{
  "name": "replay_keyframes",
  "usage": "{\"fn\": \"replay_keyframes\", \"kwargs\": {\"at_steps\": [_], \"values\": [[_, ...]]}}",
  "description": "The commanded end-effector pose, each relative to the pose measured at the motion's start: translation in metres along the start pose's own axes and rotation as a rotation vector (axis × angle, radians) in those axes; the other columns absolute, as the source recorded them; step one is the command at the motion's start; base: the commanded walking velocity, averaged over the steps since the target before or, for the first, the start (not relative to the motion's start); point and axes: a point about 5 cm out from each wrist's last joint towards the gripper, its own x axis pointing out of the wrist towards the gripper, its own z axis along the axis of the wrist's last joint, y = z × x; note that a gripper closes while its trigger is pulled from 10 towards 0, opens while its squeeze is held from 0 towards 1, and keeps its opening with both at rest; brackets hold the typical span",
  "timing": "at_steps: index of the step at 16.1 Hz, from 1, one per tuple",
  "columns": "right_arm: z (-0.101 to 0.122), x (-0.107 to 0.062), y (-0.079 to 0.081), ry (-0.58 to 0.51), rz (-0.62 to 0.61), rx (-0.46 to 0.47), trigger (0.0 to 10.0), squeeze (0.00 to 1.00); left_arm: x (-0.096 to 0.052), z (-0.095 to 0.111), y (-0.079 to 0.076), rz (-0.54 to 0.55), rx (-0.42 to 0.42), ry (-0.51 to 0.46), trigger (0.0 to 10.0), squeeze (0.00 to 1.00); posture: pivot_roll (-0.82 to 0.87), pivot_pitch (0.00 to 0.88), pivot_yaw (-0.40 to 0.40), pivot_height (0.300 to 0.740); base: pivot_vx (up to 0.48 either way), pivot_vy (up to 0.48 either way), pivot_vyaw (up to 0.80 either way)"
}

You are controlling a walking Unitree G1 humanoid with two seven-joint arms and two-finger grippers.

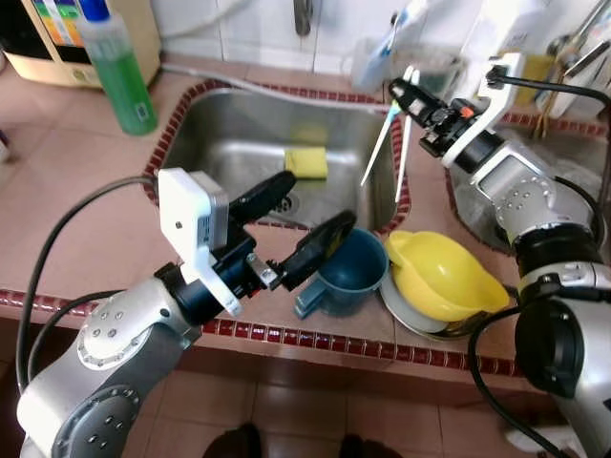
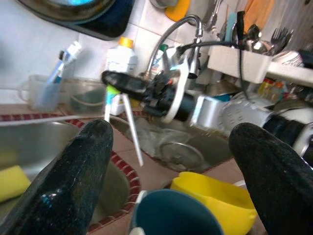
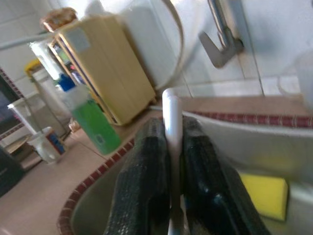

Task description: Kitchen organization

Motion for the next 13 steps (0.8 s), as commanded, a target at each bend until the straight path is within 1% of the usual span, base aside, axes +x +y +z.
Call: {"fn": "replay_keyframes", "kwargs": {"at_steps": [1,2,4,7,8,9,10,13], "values": [[0.0070,0.0002,-0.0008,0.006,0.004,-0.006,10.0,0.00,-0.0005,0.0054,-0.0046,-0.011,0.001,-0.005,10.0,0.00,0.04,0.303,-0.063,0.740,0.000,0.000,0.00],[0.0053,0.0009,-0.0005,0.019,0.010,0.012,10.0,0.00,-0.0005,0.0057,-0.0050,-0.011,0.001,-0.003,10.0,0.00,0.05,0.305,-0.065,0.740,0.000,0.000,0.00],[0.0011,0.0034,0.0015,0.066,0.037,0.007,10.0,0.00,0.0002,0.0061,-0.0069,-0.010,-0.009,-0.004,10.0,0.00,0.04,0.302,-0.073,0.740,0.000,0.000,0.00],[0.0006,0.0061,0.0041,0.093,0.073,0.027,10.0,0.00,0.0016,0.0065,-0.0106,-0.014,-0.020,-0.004,10.0,0.00,0.04,0.300,-0.080,0.740,0.000,0.000,0.00],[0.0009,0.0062,0.0048,0.098,0.086,0.048,10.0,0.00,0.0020,0.0065,-0.0119,-0.015,-0.024,-0.005,10.0,0.00,0.05,0.299,-0.081,0.740,0.000,0.000,0.00],[0.0024,0.0063,0.0051,0.101,0.098,0.047,10.0,1.00,0.0021,0.0068,-0.0124,-0.013,-0.022,-0.003,10.0,0.00,0.05,0.297,-0.082,0.740,0.000,0.000,0.00],[0.0039,0.0060,0.0052,0.090,0.107,0.078,10.0,1.00,0.0018,0.0074,-0.0126,-0.010,-0.022,-0.004,10.0,0.00,0.06,0.295,-0.083,0.740,0.000,0.000,0.00],[0.0044,0.0065,0.0064,0.100,0.127,0.067,10.0,1.00,0.0010,0.0078,-0.0137,-0.011,-0.013,0.002,10.0,0.00,0.06,0.294,-0.082,0.740,0.000,0.000,0.00]]}}
